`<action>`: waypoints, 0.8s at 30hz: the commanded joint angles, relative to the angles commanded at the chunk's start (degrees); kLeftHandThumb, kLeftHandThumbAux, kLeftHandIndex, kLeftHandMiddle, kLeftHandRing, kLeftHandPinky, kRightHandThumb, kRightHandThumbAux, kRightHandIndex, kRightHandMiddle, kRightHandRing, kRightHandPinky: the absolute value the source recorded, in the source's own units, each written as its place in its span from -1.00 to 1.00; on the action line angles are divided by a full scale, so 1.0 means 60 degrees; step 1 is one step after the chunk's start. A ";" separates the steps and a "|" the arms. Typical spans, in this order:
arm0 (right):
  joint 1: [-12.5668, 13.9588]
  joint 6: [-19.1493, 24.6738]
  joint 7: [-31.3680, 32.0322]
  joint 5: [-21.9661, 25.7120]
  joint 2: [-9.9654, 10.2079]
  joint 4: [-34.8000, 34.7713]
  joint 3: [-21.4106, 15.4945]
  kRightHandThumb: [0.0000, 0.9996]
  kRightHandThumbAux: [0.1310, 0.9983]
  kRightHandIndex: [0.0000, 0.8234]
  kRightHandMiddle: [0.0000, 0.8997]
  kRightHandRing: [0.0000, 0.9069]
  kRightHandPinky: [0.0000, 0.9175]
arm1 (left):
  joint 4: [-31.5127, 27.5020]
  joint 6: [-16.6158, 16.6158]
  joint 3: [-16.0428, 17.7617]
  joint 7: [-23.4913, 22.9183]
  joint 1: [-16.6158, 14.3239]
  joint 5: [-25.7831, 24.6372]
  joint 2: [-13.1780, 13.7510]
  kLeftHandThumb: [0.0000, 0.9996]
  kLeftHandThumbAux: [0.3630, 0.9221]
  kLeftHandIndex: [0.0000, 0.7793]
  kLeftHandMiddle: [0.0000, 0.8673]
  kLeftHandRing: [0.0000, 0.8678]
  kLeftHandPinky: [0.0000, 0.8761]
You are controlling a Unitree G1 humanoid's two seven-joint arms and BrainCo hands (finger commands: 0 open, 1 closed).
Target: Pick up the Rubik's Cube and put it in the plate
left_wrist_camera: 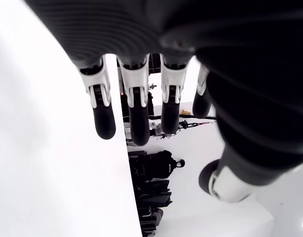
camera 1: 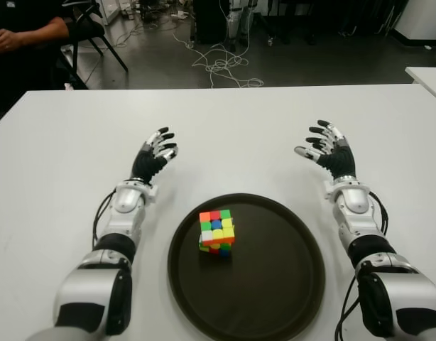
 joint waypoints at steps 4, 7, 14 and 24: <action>-0.0010 0.0040 0.0083 0.0075 0.0014 0.0002 -0.0067 -1.00 0.66 -0.52 -0.36 -0.27 -0.13 | 0.0008 -0.0007 0.0000 0.0000 -0.0003 0.0003 -0.0001 -0.68 0.32 -0.69 -0.60 -0.56 -0.50; -0.0009 0.0022 0.0125 0.0114 0.0020 0.0005 -0.0093 -1.00 0.65 -0.52 -0.36 -0.26 -0.12 | 0.0006 -0.0007 -0.0003 0.0008 0.0000 0.0007 -0.0001 -0.67 0.31 -0.69 -0.59 -0.55 -0.50; -0.0015 -0.0026 0.0049 0.0088 0.0022 0.0065 -0.0129 -1.00 0.61 -0.51 -0.36 -0.27 -0.14 | -0.0011 0.0006 -0.0061 0.0055 0.0009 0.0087 0.0042 -0.67 0.33 -0.71 -0.60 -0.57 -0.51; -0.0056 0.0047 -0.0290 -0.0078 -0.0009 0.0138 -0.0083 -1.00 0.62 -0.51 -0.36 -0.27 -0.14 | 0.0006 0.0039 -0.0063 0.0029 -0.0008 0.0075 0.0055 -0.67 0.27 -0.71 -0.61 -0.57 -0.50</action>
